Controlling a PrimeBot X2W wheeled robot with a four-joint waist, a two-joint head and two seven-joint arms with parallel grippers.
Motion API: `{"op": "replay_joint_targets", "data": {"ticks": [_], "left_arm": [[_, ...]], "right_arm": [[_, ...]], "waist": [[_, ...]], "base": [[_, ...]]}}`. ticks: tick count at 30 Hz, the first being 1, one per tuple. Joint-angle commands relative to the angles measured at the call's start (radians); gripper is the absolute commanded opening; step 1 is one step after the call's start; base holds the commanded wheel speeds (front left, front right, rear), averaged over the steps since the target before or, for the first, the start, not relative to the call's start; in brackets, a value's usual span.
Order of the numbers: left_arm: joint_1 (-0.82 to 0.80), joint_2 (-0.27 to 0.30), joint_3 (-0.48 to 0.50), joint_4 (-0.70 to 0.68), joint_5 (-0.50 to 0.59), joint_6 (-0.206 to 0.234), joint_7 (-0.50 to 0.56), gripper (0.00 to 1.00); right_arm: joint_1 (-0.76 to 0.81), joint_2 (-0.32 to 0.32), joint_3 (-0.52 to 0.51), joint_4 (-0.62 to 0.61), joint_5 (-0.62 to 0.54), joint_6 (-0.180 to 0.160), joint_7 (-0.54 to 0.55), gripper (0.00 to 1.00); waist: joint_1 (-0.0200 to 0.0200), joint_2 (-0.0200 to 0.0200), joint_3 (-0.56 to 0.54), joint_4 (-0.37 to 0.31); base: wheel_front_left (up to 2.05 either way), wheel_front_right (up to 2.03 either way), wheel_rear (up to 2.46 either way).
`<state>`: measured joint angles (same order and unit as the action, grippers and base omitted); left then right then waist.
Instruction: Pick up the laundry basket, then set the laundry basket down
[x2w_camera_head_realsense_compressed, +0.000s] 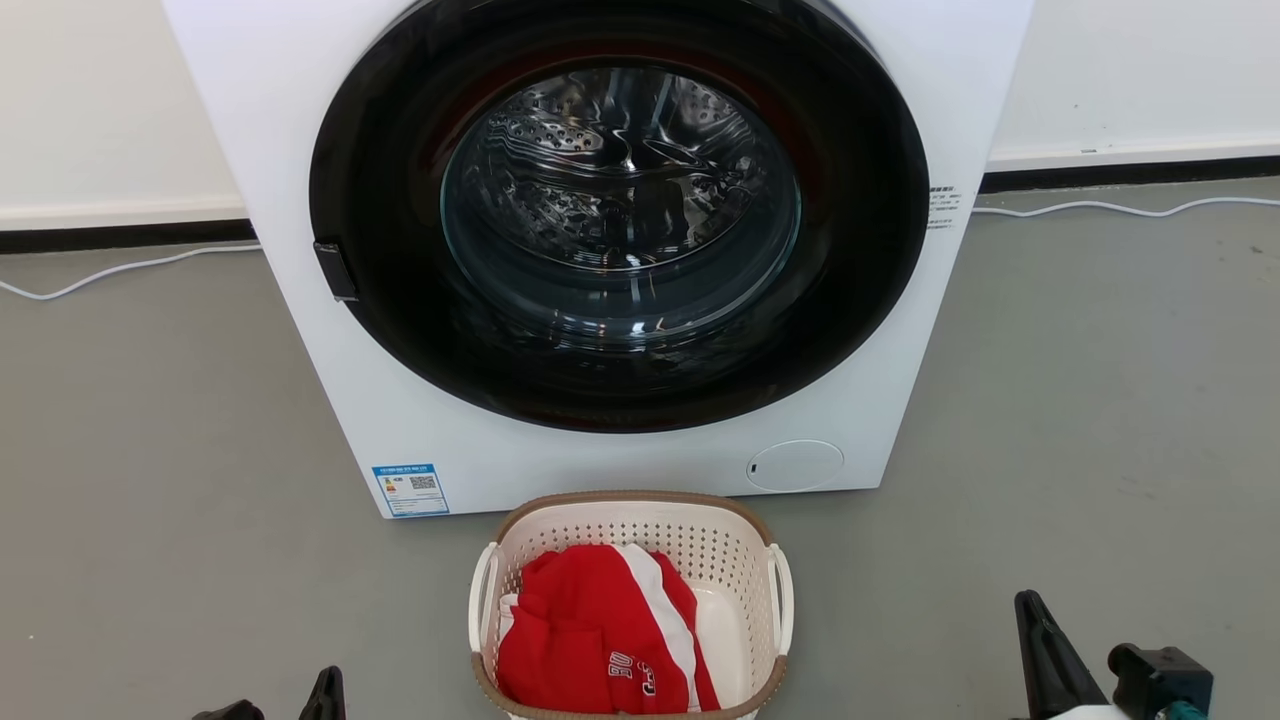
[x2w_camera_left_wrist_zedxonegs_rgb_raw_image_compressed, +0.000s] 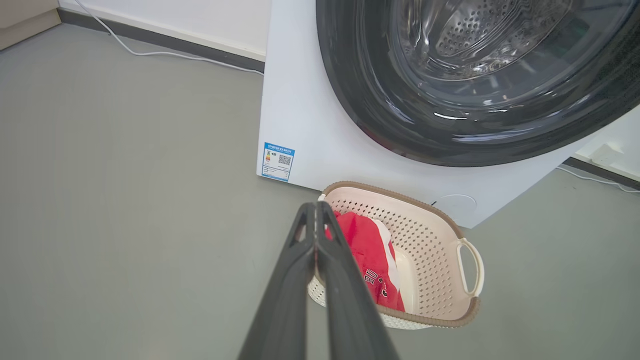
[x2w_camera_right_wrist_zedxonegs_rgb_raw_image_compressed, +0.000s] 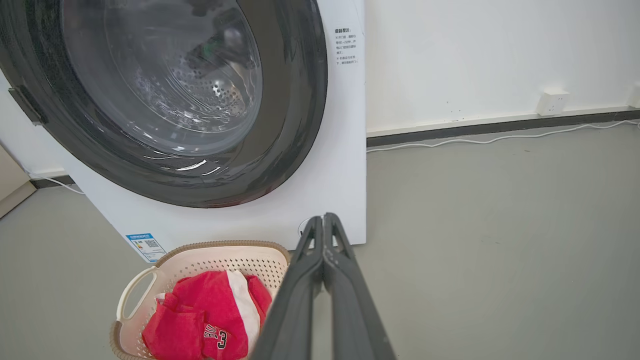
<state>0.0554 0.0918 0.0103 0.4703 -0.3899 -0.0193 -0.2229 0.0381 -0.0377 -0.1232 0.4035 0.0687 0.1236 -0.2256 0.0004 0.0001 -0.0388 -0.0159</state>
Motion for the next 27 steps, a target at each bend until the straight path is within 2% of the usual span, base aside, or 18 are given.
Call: {"op": "replay_joint_targets", "data": {"ticks": [1, 27], "left_arm": [[-0.036, 0.006, 0.01, -0.032, -0.032, -0.009, 0.005, 0.0], [-0.064, -0.005, 0.03, -0.078, -0.305, -0.032, 0.08, 0.0]], "right_arm": [[-0.035, -0.006, 0.001, -0.028, 0.037, 0.001, 0.009, 0.0], [-0.058, -0.007, 0.006, -0.061, 0.383, 0.002, 0.082, 0.0]], "waist": [[-0.0003, -0.0001, 0.001, 0.0], [-0.0004, -0.0001, 0.011, 0.004]], "base": [[0.0, 0.0, 0.0], [0.0, 0.0, 0.0]]}}
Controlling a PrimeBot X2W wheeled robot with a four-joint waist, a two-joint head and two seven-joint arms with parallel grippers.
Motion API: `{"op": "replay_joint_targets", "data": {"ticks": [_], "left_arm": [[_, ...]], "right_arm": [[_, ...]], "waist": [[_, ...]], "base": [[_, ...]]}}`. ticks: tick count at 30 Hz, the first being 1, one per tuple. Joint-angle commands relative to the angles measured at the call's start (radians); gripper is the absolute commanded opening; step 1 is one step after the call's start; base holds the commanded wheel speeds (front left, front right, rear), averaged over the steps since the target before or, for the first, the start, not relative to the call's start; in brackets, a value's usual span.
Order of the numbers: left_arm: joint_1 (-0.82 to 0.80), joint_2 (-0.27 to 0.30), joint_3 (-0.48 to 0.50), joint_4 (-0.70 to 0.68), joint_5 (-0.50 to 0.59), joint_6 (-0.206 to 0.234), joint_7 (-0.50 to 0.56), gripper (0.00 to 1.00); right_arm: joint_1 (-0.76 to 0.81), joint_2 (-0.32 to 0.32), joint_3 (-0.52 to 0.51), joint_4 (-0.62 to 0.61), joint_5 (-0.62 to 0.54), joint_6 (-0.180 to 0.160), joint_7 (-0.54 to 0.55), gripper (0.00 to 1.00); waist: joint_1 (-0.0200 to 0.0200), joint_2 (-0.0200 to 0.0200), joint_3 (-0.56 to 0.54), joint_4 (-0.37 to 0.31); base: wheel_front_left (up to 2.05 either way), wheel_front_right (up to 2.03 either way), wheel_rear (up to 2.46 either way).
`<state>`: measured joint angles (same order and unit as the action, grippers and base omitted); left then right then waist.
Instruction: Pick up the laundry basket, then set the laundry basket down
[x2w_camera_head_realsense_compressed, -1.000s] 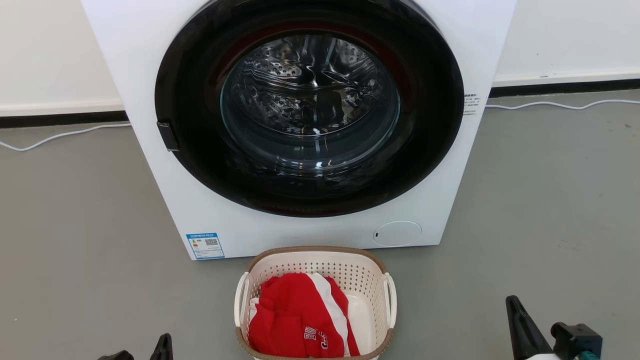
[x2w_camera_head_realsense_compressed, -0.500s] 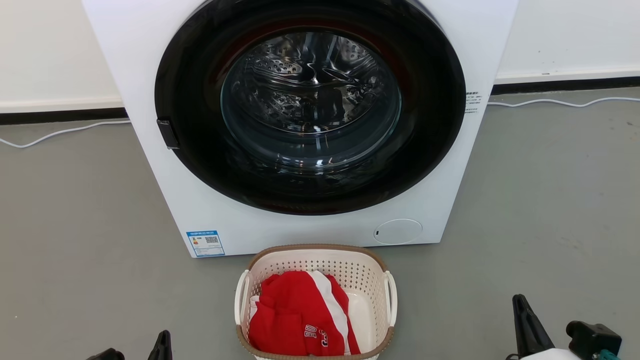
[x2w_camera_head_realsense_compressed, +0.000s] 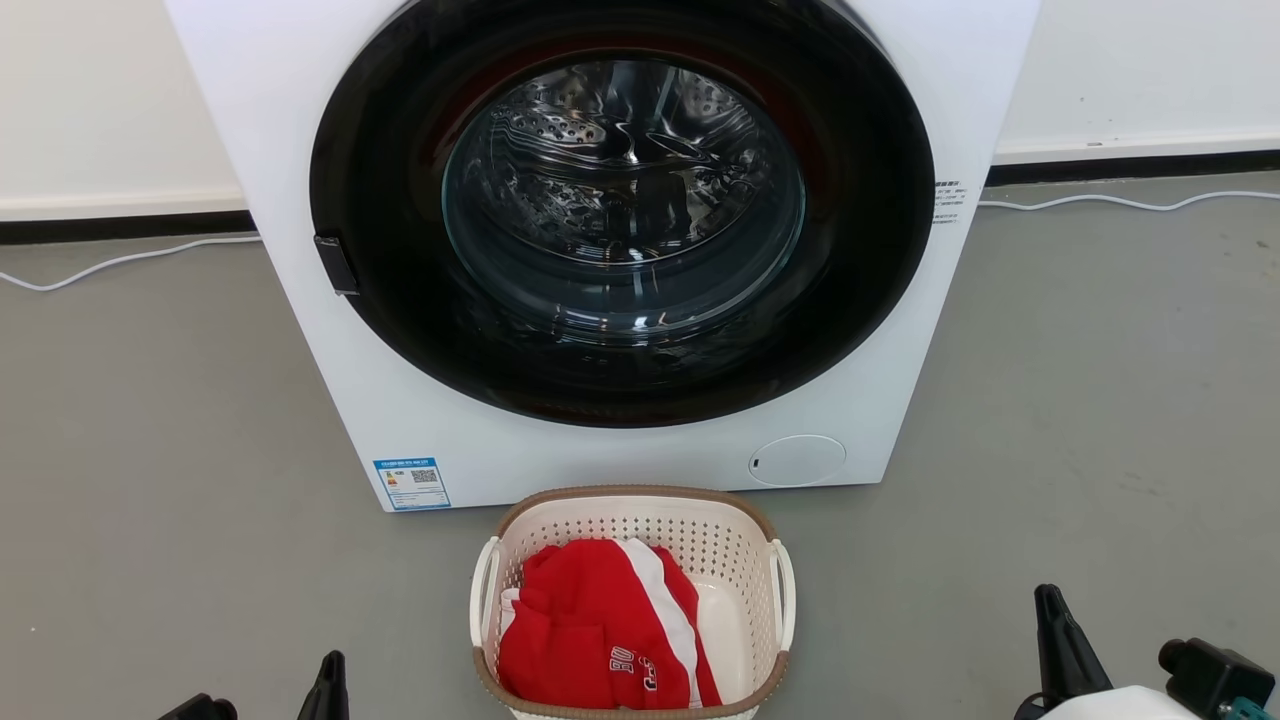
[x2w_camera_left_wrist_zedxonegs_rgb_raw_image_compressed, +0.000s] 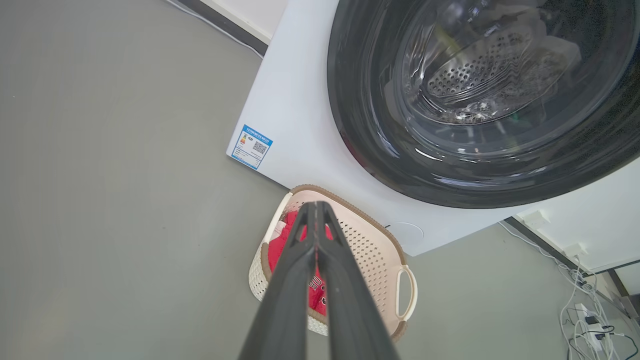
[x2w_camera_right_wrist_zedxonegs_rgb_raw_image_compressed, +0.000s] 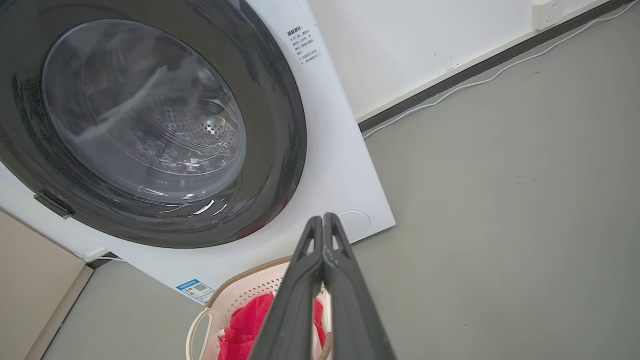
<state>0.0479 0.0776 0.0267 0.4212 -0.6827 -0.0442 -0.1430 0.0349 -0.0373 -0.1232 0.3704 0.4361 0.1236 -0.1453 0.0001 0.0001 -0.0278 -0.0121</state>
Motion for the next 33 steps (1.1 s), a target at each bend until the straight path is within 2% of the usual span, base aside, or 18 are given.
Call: {"op": "replay_joint_targets", "data": {"ticks": [1, 33], "left_arm": [[-0.058, 0.009, 0.015, -0.03, -0.022, -0.008, 0.003, 0.0], [-0.094, -0.005, 0.042, -0.084, -0.357, -0.037, 0.097, 0.0]], "right_arm": [[-0.056, -0.008, 0.006, -0.029, 0.029, 0.002, 0.005, 0.0], [-0.088, -0.01, 0.007, -0.065, 0.453, 0.004, 0.099, 0.0]], "waist": [[-0.0001, -0.0001, 0.0, 0.0], [-0.0001, -0.0001, 0.012, 0.005]], "base": [[0.0, 0.0, 0.0], [0.0, 0.0, 0.0]]}}
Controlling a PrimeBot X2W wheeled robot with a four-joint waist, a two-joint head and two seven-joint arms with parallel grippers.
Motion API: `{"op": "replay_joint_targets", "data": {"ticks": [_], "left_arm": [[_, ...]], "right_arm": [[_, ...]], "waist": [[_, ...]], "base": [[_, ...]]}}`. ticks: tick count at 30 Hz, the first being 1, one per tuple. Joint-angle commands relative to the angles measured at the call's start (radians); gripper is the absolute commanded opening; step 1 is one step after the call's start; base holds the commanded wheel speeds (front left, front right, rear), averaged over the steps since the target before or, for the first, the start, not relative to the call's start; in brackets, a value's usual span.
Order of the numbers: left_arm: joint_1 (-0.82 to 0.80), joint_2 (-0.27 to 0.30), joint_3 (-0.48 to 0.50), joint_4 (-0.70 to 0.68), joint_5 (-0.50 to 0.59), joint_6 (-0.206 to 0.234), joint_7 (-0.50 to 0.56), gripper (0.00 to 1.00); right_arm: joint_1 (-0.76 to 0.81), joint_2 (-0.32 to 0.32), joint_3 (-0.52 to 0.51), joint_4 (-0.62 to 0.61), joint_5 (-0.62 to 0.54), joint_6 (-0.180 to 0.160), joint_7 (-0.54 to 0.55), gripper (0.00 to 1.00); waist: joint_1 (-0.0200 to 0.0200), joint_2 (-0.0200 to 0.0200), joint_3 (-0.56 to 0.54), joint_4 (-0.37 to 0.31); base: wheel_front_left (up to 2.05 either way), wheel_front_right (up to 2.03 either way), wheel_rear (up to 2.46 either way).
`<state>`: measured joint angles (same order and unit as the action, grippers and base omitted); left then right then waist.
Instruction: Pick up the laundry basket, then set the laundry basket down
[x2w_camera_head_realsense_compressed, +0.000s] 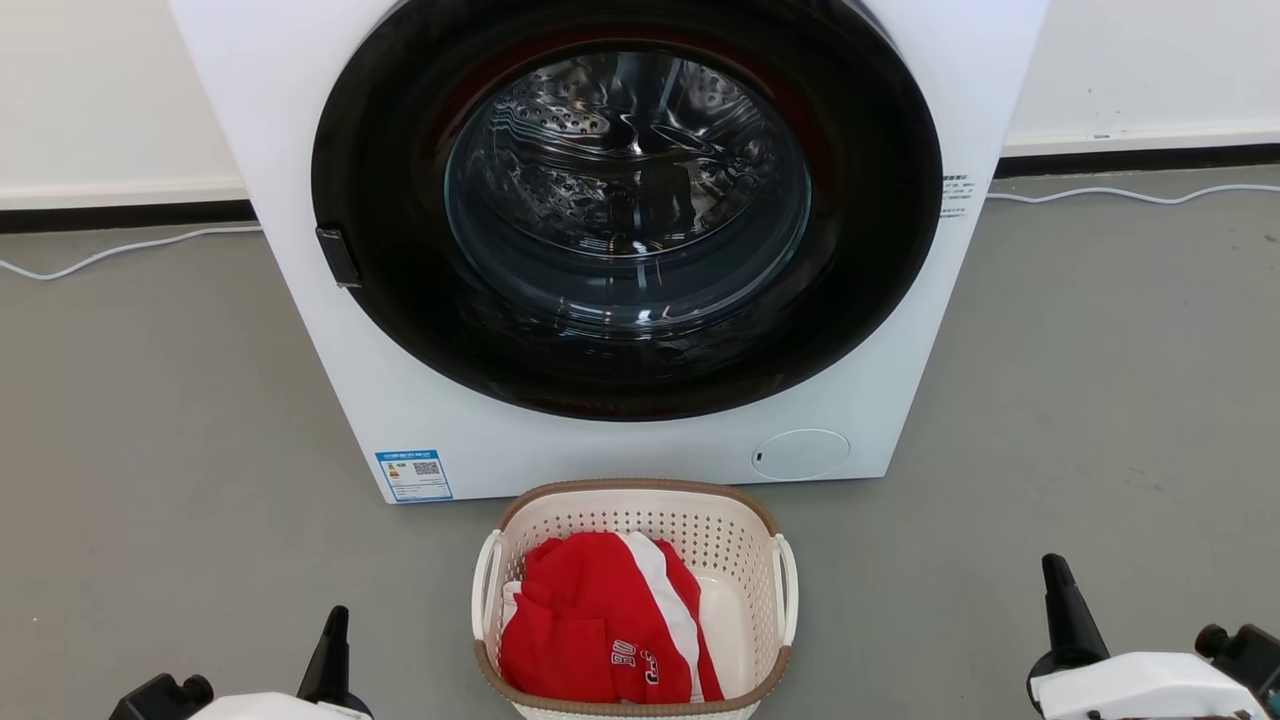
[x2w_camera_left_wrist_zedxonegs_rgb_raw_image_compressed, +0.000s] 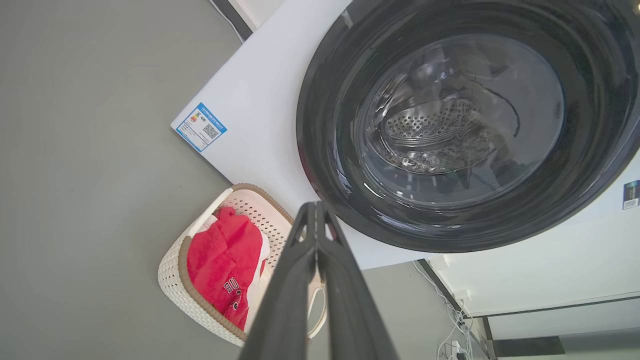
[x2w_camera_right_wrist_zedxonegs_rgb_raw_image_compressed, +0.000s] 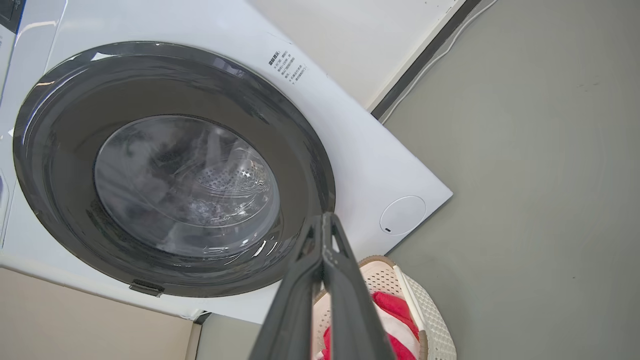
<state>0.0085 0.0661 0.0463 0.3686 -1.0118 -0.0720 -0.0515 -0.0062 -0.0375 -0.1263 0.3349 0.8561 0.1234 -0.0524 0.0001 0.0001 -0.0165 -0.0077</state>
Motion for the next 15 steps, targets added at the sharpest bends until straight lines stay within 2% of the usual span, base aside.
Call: {"op": "replay_joint_targets", "data": {"ticks": [1, 15], "left_arm": [[-0.056, 0.007, 0.023, -0.033, -0.039, -0.01, 0.008, 0.0], [-0.071, 0.001, 0.034, -0.055, -0.175, -0.022, 0.047, 0.0]], "right_arm": [[-0.048, -0.01, 0.01, -0.03, 0.046, 0.004, 0.009, 0.0], [-0.061, -0.01, 0.011, -0.045, 0.219, 0.005, 0.047, 0.0]], "waist": [[-0.0001, -0.0001, 0.001, 0.0], [-0.0001, -0.0001, 0.005, 0.002]], "base": [[0.0, 0.0, 0.0], [0.0, 0.0, 0.0]]}}
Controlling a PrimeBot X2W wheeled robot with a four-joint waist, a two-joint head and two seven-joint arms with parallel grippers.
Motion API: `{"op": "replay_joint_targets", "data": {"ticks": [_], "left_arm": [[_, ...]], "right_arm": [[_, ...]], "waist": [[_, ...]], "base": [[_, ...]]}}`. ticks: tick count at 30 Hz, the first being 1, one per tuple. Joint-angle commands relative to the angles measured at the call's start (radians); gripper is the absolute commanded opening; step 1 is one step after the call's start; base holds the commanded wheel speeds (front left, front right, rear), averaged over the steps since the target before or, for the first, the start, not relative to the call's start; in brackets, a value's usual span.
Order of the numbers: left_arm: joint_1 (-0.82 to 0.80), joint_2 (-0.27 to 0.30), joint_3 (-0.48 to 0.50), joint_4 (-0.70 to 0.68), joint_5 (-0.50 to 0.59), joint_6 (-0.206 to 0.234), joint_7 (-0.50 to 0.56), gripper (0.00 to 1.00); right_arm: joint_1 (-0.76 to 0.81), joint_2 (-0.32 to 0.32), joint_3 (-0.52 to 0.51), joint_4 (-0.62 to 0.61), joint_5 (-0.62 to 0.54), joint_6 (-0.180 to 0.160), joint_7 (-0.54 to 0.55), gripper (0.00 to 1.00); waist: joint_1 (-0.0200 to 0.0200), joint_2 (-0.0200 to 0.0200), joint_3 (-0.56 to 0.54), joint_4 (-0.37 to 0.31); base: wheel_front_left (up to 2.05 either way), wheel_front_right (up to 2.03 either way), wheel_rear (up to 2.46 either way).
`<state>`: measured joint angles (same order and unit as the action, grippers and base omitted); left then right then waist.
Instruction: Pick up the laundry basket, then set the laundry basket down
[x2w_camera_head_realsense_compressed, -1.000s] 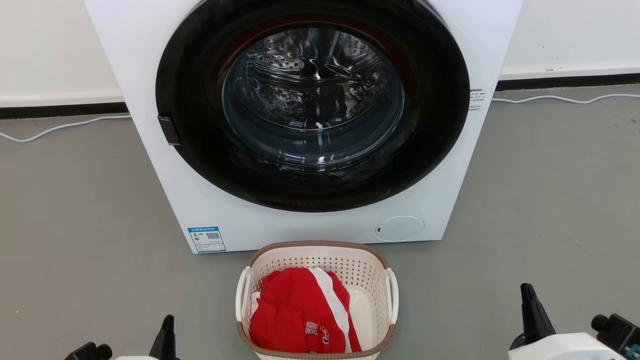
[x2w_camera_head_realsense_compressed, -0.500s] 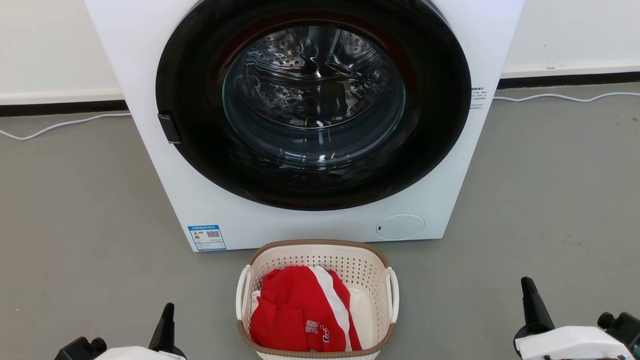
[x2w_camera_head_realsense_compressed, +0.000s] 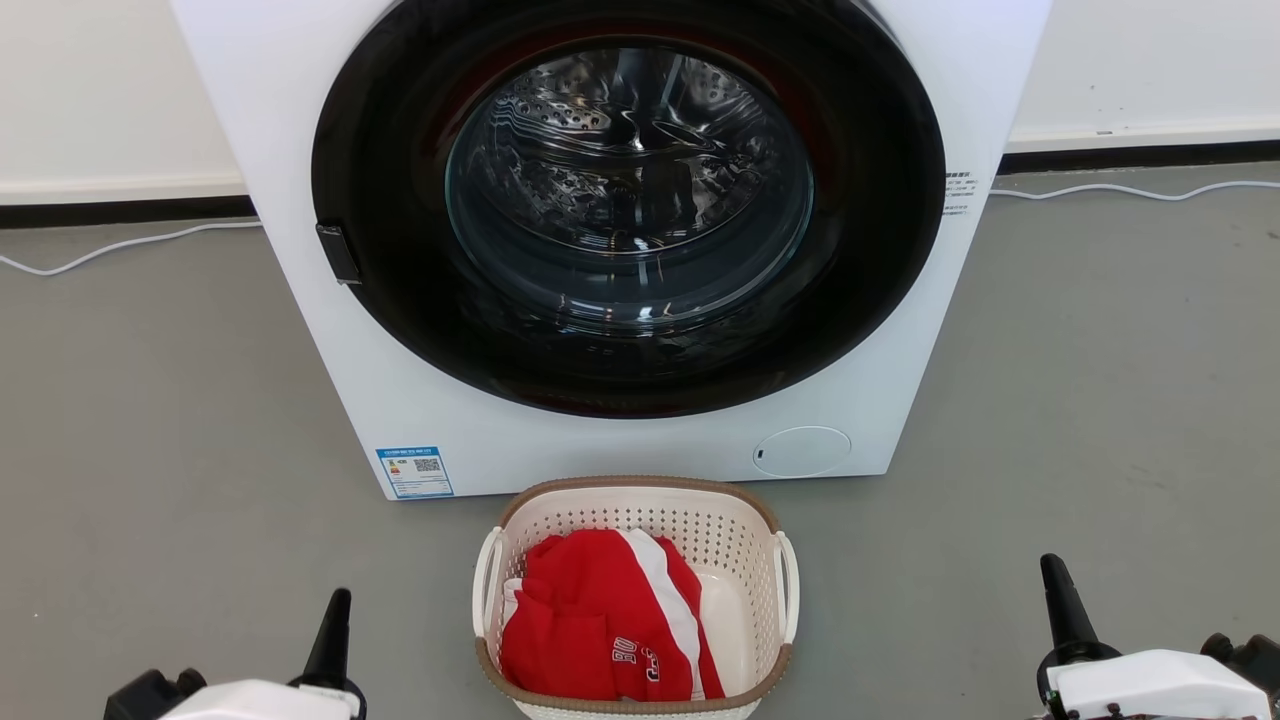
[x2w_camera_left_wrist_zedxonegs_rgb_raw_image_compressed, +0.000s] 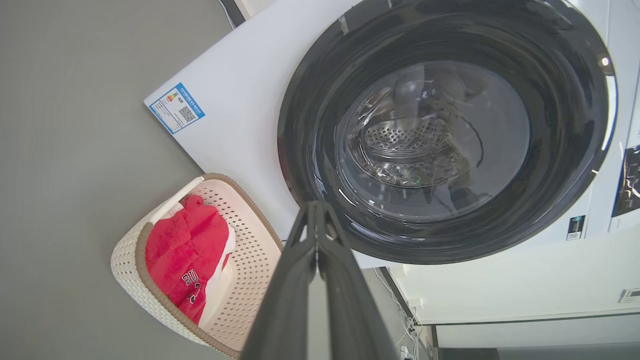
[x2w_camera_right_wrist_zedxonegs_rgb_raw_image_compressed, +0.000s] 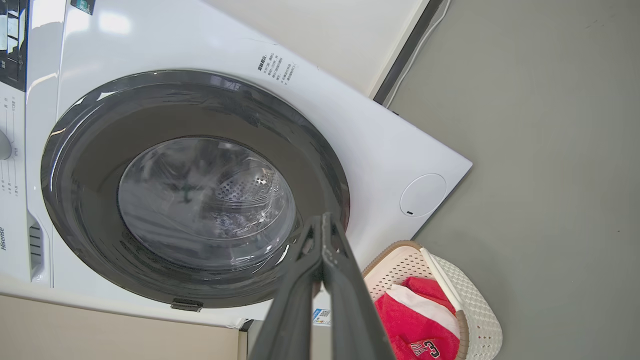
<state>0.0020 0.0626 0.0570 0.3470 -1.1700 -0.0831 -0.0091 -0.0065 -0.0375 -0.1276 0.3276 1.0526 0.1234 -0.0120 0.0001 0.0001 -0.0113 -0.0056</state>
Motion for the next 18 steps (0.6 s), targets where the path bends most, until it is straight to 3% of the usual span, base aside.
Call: {"op": "replay_joint_targets", "data": {"ticks": [1, 18], "left_arm": [[-0.066, 0.004, 0.024, -0.035, -0.027, -0.012, 0.007, 0.0], [-0.085, -0.003, 0.038, -0.064, -0.205, -0.027, 0.057, 0.0]], "right_arm": [[-0.062, -0.01, 0.012, -0.039, 0.036, 0.005, 0.01, 0.0], [-0.079, -0.011, 0.013, -0.058, 0.261, 0.006, 0.06, 0.0]], "waist": [[-0.0001, -0.0001, 0.0, 0.0], [0.0, -0.0001, 0.006, 0.003]], "base": [[0.0, 0.0, 0.0], [0.0, 0.0, 0.0]]}}
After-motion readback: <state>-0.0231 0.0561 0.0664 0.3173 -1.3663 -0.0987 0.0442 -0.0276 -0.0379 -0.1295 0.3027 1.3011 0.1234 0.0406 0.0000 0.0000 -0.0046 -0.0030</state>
